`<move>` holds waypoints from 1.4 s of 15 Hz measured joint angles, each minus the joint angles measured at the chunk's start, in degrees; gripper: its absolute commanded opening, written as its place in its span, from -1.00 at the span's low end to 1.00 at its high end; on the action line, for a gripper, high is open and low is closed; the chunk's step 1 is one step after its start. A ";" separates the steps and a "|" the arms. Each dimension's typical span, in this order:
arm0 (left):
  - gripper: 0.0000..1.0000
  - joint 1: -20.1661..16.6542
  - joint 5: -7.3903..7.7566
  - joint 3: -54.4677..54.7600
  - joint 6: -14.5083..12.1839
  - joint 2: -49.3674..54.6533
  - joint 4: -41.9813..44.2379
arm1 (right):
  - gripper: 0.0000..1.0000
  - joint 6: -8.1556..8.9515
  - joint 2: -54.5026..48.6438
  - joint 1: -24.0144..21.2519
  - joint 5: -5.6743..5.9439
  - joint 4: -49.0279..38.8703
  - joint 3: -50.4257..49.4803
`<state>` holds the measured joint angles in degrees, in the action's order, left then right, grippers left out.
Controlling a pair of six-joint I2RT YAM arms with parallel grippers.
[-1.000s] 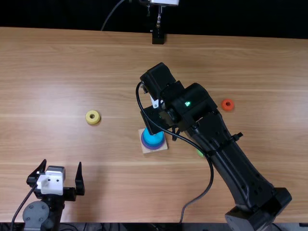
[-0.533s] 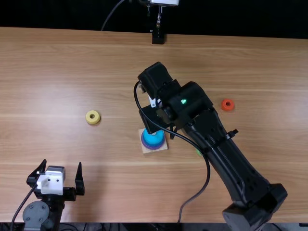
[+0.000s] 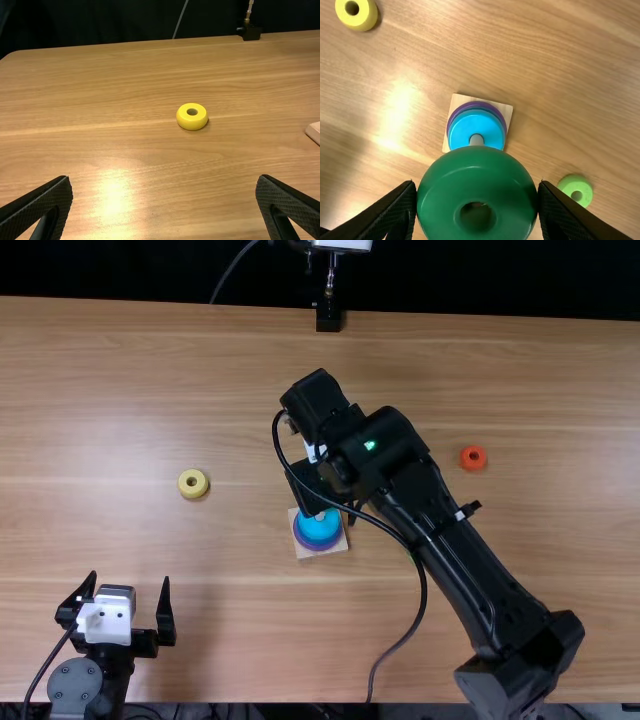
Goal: Build the Hanoi tower: stack the rings onto the peg from bottom to top in this color order: purple, dark blue, light blue, dark green, light green, yellow, orange.
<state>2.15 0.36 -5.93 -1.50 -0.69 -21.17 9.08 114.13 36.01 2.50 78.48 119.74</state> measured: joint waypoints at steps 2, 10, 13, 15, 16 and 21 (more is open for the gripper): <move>1.00 -0.02 0.00 0.00 0.00 0.00 -0.02 | -1.00 0.02 0.52 0.02 0.09 0.20 2.49; 1.00 -0.02 0.02 0.00 0.02 0.02 -0.02 | -0.50 0.02 2.40 0.33 0.04 0.22 3.69; 1.00 0.00 0.02 0.00 0.00 0.02 0.00 | -1.00 -0.07 4.02 0.37 0.26 0.13 3.69; 1.00 0.00 0.00 -0.02 0.00 0.02 0.00 | -1.00 -0.20 4.11 0.37 0.31 0.15 3.69; 1.00 -0.02 0.02 0.00 0.00 0.02 0.00 | -1.00 -0.17 4.09 0.37 0.31 0.04 3.69; 1.00 -0.02 0.00 -0.02 0.02 0.02 0.00 | -1.00 -0.22 4.09 0.37 0.31 0.22 4.04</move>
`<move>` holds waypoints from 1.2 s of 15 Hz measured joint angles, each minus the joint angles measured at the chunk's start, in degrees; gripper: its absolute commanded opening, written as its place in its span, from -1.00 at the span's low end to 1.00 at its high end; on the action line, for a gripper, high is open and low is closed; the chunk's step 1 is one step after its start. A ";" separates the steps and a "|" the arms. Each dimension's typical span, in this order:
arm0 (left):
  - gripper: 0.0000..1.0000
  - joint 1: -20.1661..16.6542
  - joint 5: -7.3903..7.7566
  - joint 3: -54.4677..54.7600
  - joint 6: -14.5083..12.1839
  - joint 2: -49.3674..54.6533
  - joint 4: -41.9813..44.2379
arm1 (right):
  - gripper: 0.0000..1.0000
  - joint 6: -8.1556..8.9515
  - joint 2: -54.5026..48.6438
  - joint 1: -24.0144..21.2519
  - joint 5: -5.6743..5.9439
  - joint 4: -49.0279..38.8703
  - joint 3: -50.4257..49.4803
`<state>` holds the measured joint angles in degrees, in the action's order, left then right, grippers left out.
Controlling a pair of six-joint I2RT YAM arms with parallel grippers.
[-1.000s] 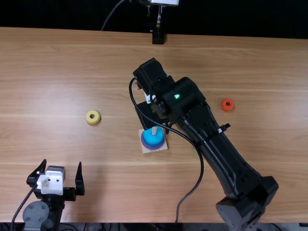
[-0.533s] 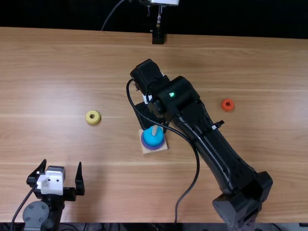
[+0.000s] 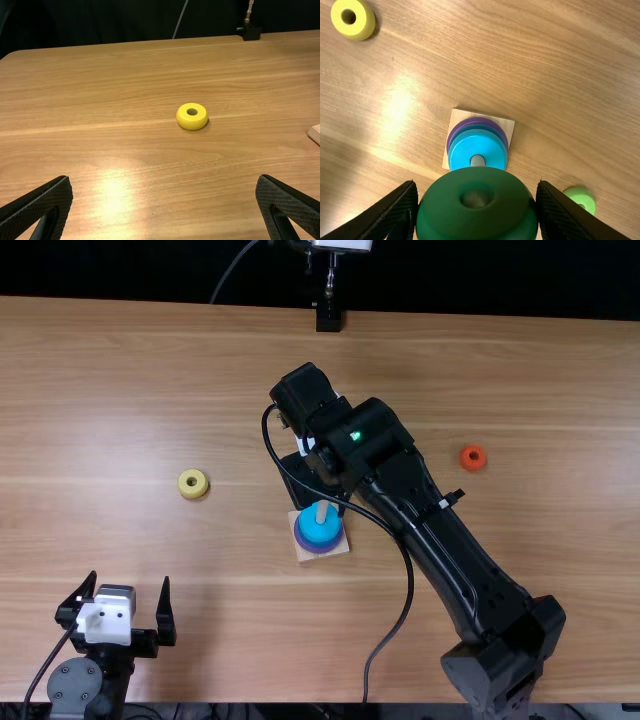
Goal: Build the Hanoi tower: stack the rings onto the peg from bottom to top in this color order: purple, dark blue, light blue, dark green, light green, yellow, orange.
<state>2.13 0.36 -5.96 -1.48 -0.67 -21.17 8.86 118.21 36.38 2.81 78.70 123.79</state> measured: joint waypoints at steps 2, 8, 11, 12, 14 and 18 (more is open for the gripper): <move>1.00 0.00 0.04 0.00 -0.02 0.00 0.00 | -1.00 0.00 0.00 0.00 0.00 0.63 2.97; 1.00 0.00 0.00 0.02 -0.02 -0.02 -0.02 | -1.00 0.02 0.00 0.00 0.00 0.83 8.11; 1.00 0.00 0.02 0.00 0.00 0.00 0.00 | -1.00 0.00 -0.13 -0.02 0.00 1.03 8.11; 1.00 0.02 0.00 0.02 -0.02 0.00 -0.02 | -1.00 0.02 -0.61 0.00 0.02 1.40 7.89; 1.00 0.02 0.00 0.00 -0.02 0.00 0.00 | -1.00 0.02 -3.28 -0.02 0.00 3.28 4.87; 1.00 0.00 0.02 0.00 -0.02 0.00 0.00 | -1.00 0.00 -8.15 -0.02 0.00 3.48 -2.34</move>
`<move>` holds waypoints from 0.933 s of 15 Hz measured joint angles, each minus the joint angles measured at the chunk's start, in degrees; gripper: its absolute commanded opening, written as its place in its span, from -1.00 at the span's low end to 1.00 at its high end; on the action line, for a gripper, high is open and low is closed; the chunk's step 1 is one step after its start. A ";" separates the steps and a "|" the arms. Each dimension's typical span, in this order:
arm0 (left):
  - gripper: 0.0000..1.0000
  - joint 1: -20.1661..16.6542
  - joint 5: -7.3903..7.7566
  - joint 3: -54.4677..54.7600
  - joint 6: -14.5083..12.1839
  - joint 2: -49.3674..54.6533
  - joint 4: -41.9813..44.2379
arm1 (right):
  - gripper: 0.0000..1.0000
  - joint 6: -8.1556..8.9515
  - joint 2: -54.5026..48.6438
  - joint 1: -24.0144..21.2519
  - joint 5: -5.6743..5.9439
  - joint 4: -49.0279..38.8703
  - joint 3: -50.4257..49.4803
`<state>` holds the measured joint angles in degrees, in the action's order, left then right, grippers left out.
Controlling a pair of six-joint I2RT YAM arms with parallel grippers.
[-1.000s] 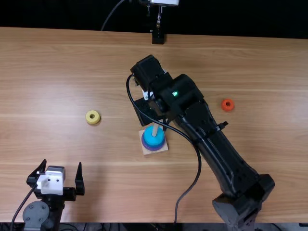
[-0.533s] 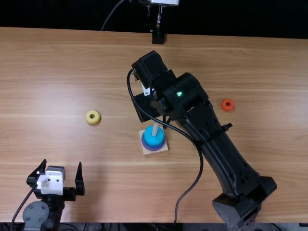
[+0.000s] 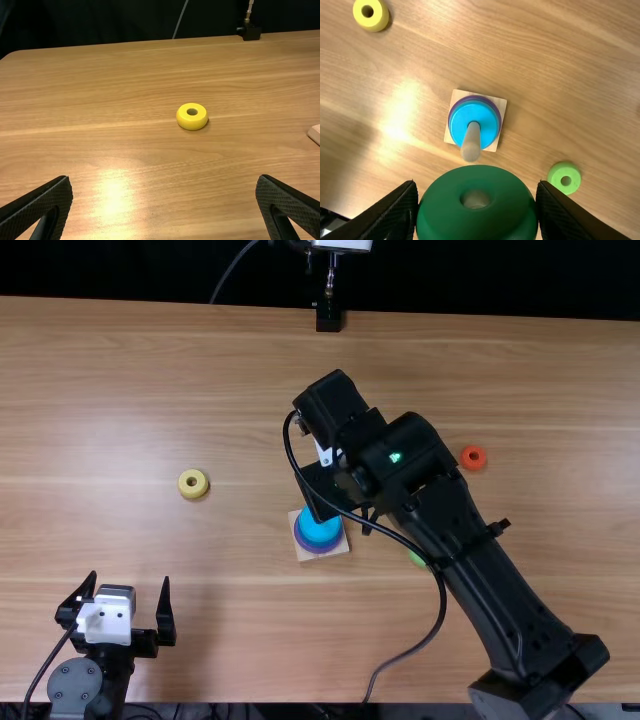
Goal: Build the Hanoi tower: stack the rings onto the peg from bottom to top in this color order: purple, dark blue, light blue, dark green, light green, yellow, orange.
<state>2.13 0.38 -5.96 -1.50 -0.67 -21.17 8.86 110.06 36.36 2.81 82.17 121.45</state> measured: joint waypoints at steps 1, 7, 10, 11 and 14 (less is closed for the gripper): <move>1.00 0.00 0.00 0.00 0.00 0.00 0.00 | -1.00 0.02 -0.11 -0.04 0.00 0.02 -0.11; 1.00 0.00 0.02 0.02 -0.02 -0.02 0.00 | -1.00 -3.02 -4.44 -13.49 0.00 -0.81 -13.09; 1.00 0.00 0.00 0.00 -0.02 0.00 0.00 | -1.00 -6.01 -4.76 -19.30 0.17 -8.70 -22.80; 1.00 0.02 0.00 0.00 0.00 0.00 0.00 | -1.00 -6.40 -4.76 -20.61 0.17 -14.25 -26.18; 1.00 0.02 0.00 0.00 0.02 0.00 0.00 | -1.00 -7.26 -4.74 -23.39 1.18 -27.23 -32.30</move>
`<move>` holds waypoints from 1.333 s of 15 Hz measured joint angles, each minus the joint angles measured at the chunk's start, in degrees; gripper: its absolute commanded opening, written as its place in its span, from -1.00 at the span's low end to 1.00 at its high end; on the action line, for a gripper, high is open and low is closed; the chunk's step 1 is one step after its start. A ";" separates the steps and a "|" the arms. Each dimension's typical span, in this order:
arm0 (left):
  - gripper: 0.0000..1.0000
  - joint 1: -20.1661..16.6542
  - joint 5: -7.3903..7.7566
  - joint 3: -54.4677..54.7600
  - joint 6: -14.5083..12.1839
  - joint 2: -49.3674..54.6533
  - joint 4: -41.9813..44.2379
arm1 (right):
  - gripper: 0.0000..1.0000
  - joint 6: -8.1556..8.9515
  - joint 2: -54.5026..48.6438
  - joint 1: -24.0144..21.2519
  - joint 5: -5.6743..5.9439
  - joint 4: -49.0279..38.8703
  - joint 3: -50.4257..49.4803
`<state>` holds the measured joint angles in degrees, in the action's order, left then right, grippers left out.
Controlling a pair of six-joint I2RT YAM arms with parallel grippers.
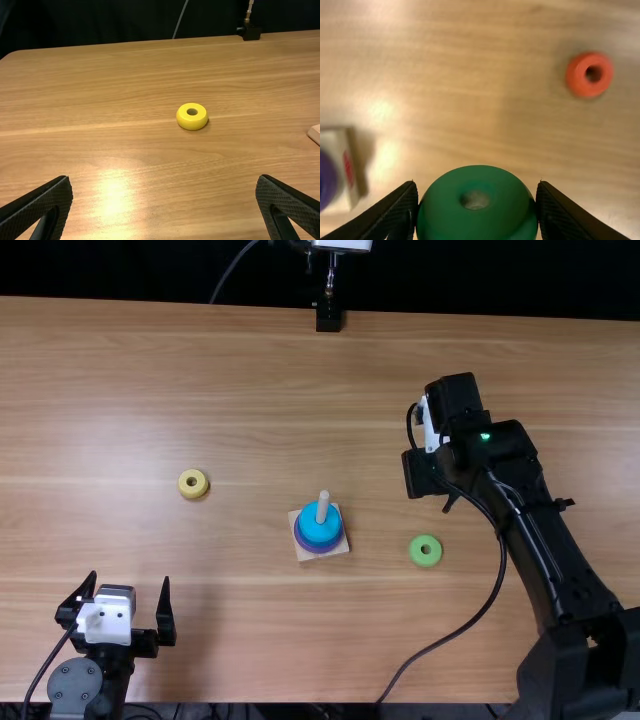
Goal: Build the Hanoi tower: stack the rings onto the peg from bottom to top in this color order: purple, dark blue, light blue, dark green, light green, yellow, orange.
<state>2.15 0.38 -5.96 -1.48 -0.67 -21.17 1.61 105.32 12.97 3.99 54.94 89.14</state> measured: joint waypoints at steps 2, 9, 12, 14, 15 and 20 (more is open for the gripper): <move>1.00 0.00 0.00 0.00 -0.02 0.00 0.00 | -1.00 -0.15 0.46 0.00 1.20 -5.60 -0.07; 1.00 0.00 0.00 0.02 0.00 0.00 0.00 | -1.00 -0.22 13.97 0.02 3.19 -12.31 -0.07; 1.00 -0.02 0.00 0.00 -0.02 -0.02 0.00 | -1.00 -0.22 13.97 0.31 3.32 -12.35 -0.22; 1.00 0.00 0.00 0.00 -0.02 -0.02 0.00 | -0.95 -0.20 13.97 0.55 3.78 -12.33 -0.37; 1.00 0.00 -0.02 0.00 -0.02 0.00 -0.02 | -0.52 -0.20 13.86 0.55 3.91 -12.44 -0.72; 1.00 -0.02 0.00 0.02 -0.04 0.00 -0.04 | 0.57 0.00 13.88 0.55 4.09 -10.95 -2.47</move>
<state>2.13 0.38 -5.93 -1.52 -0.67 -21.21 1.61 119.20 13.52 8.08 43.99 86.67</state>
